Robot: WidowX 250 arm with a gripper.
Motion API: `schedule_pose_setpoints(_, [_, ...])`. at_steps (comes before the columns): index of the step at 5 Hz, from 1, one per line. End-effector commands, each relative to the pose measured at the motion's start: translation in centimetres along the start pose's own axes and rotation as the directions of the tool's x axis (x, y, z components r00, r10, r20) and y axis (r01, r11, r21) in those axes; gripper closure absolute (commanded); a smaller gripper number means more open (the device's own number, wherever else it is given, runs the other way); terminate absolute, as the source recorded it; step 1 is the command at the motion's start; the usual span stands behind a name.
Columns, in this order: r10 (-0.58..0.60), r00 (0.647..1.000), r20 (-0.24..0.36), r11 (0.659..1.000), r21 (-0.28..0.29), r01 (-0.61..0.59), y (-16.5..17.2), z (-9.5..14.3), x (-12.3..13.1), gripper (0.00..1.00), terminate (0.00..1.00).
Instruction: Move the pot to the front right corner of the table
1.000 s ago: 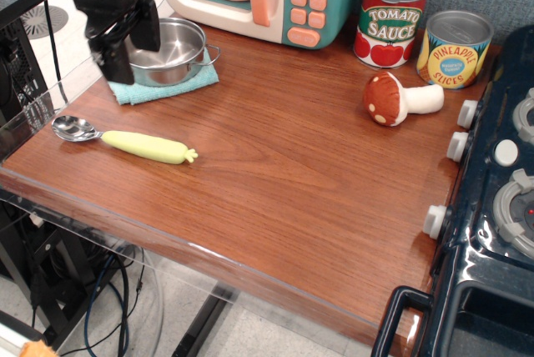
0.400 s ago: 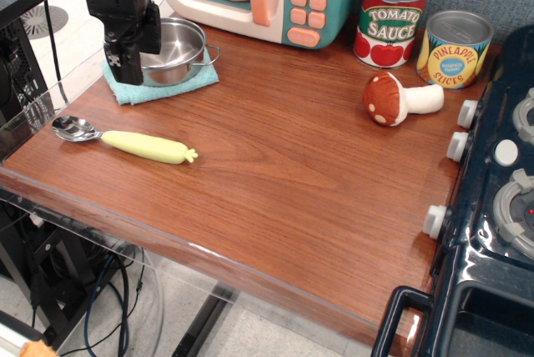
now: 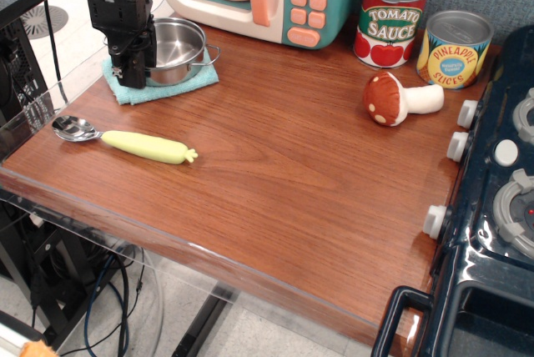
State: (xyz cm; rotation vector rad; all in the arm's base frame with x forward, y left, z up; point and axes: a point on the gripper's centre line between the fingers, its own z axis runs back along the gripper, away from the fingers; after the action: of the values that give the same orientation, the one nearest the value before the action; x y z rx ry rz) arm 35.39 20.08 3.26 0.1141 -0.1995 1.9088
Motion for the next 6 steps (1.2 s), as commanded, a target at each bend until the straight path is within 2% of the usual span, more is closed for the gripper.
schedule_pose_setpoints(1, [-0.001, 1.0, 0.03, 0.998, -0.058, 0.003, -0.8, 1.6, 0.5, 1.0, 0.0])
schedule_pose_setpoints(3, [-0.005, 1.0, 0.027, 0.996, -0.094, 0.008, -0.3, 2.6, 0.7, 1.0, 0.0])
schedule_pose_setpoints(4, [-0.042, 0.999, 0.017, 0.991, -0.125, 0.044, 0.7, 4.2, 0.2, 1.0, 0.0])
schedule_pose_setpoints(6, [-0.159, 0.987, -0.016, 0.971, -0.182, 0.154, 4.8, 7.2, -2.1, 1.0, 0.0])
